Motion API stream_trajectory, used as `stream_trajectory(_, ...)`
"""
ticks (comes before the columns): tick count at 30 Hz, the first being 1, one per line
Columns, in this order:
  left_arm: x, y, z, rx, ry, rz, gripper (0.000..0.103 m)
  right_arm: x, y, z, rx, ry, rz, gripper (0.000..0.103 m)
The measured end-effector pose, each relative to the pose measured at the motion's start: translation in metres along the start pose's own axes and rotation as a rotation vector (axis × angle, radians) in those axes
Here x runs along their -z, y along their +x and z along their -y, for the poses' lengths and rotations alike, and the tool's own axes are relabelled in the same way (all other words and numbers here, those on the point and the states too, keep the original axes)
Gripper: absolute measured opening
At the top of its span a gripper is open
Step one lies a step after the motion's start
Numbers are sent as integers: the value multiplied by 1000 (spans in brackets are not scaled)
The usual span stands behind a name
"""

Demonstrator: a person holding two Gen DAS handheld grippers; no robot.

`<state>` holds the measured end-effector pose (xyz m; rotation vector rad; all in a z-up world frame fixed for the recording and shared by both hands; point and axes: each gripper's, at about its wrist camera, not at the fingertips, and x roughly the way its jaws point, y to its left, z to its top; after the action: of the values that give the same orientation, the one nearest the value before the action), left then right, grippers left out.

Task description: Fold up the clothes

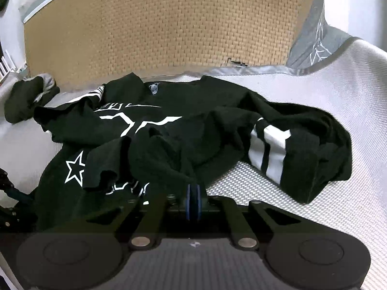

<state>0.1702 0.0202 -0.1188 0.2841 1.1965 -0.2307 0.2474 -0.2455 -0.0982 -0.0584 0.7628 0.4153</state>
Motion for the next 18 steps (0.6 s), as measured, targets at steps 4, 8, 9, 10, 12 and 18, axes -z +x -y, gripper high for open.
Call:
stream_trajectory(4,-8,-10,4,11,15,47,51,3,2,-1,-3,1,3,10)
stream_trajectory(8,-20,-17,8,11,13,113,53,5,4,1,-6,21,4,11)
stream_trajectory(9,-23,-18,10,11,9,132,54,6,4,1,-7,26,5,11)
stream_trajectory(10,-26,-19,13,11,5,153,55,6,5,2,-10,32,5,11)
stream_trajectory(12,-34,-18,21,15,5,198,55,6,7,4,-14,40,3,12)
stream_trajectory(18,-65,-11,55,-8,96,328,58,7,10,4,-17,43,-3,16)
